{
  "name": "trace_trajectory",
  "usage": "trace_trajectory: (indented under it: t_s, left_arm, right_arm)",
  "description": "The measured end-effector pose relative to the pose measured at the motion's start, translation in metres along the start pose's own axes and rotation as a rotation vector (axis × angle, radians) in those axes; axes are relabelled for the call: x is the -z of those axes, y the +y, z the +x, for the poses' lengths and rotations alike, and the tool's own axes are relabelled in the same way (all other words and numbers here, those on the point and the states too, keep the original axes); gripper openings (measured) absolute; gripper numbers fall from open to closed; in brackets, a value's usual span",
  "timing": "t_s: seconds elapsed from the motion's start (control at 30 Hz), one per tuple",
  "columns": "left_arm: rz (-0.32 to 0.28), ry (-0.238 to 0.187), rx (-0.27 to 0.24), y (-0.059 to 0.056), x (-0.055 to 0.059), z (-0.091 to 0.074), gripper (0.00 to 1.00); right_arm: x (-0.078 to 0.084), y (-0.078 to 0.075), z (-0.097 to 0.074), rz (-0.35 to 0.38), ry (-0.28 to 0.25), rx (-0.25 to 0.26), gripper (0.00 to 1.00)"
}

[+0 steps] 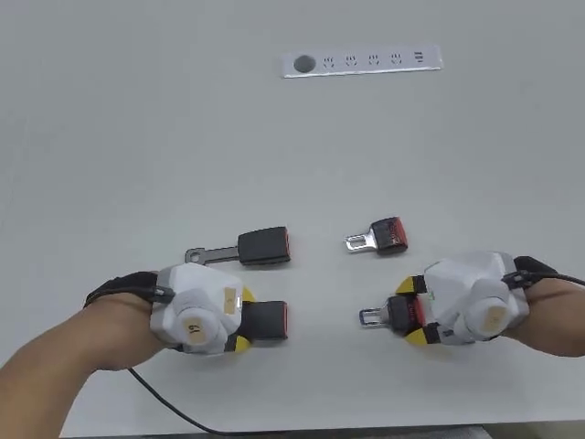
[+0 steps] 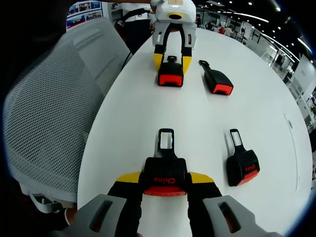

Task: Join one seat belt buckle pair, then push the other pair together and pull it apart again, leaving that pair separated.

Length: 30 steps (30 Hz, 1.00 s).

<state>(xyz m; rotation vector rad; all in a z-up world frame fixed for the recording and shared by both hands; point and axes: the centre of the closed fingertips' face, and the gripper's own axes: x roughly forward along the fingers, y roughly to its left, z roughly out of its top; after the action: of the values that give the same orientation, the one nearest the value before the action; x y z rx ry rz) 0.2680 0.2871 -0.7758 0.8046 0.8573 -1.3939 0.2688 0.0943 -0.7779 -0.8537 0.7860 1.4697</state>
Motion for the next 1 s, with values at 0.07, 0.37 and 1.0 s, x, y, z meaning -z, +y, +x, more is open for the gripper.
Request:
trace_trajectory:
  t_s: [0.07,0.37,1.0]
  left_arm:
    - [-0.005,-0.002,-0.003,0.0,0.001,0.001,0.33]
    - [-0.019,0.004,-0.015,0.0,0.001,0.001,0.33]
    - [-0.013,0.007,-0.012,-0.002,-0.002,0.0,0.33]
  right_arm:
    - [-0.003,0.002,0.002,-0.005,-0.004,0.002,0.32]
    - [-0.017,0.004,0.009,0.014,-0.031,0.014,0.32]
    - [-0.051,0.001,0.028,0.069,-0.09,0.04,0.32]
